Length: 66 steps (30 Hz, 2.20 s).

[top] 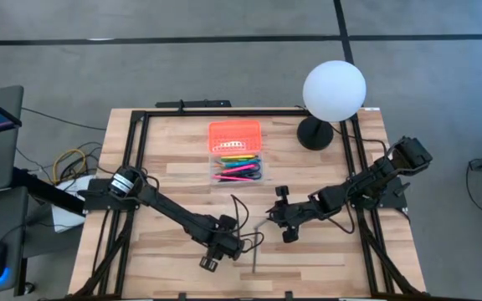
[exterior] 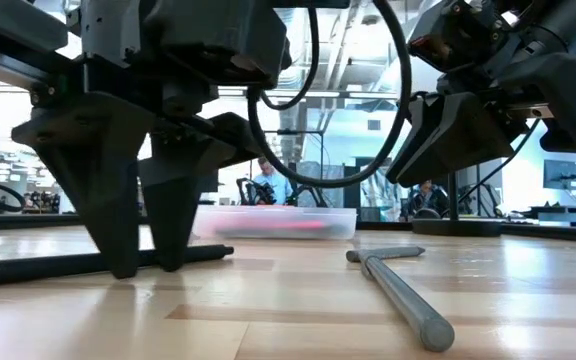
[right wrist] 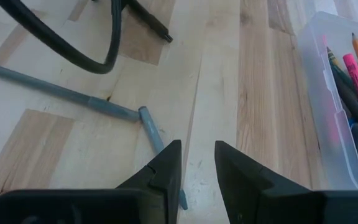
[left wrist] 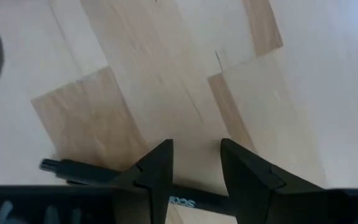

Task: Pick & place school supplies into a supply box
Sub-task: Put the black pen into the supply box

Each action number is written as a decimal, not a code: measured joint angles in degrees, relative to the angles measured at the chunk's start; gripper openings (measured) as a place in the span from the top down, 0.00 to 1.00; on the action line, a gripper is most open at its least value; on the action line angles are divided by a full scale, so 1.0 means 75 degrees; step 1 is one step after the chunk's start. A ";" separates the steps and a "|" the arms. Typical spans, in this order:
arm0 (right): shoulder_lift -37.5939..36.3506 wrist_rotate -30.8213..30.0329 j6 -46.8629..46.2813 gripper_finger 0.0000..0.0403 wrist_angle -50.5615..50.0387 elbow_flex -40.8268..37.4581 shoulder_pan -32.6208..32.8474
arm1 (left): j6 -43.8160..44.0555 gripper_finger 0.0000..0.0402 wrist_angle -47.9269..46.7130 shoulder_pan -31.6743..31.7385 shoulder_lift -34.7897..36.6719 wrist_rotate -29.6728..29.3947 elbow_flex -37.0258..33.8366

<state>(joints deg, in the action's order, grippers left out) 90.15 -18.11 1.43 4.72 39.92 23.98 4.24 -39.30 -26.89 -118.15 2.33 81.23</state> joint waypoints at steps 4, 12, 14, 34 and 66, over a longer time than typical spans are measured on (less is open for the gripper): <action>0.0000 0.0000 0.0000 0.78 0.0001 0.0000 0.0000 | 0.0277 0.68 -0.0220 -0.0006 0.0010 0.0334 0.0006; 0.0000 0.0003 0.0000 0.78 0.0001 0.0000 0.0000 | 0.1034 0.68 -0.0646 -0.0032 0.0019 0.1061 0.0017; 0.0000 0.0003 0.0000 0.78 0.0001 -0.0003 0.0000 | 0.1205 0.68 -0.0923 -0.0060 0.0024 0.1074 0.0026; 0.0000 0.0006 -0.0003 0.78 0.0010 -0.0003 0.0000 | 0.2042 0.68 -0.2684 -0.0275 0.0018 -0.0037 0.0041; 0.0000 0.0026 -0.0195 0.78 -0.0007 -0.0003 0.0000 | 0.2785 0.68 -0.1877 -0.0235 0.0060 -0.1921 -0.0099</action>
<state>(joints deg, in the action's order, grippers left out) 90.15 -17.91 -0.03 4.67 39.90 23.99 25.12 -53.38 -28.66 -117.70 -12.08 80.49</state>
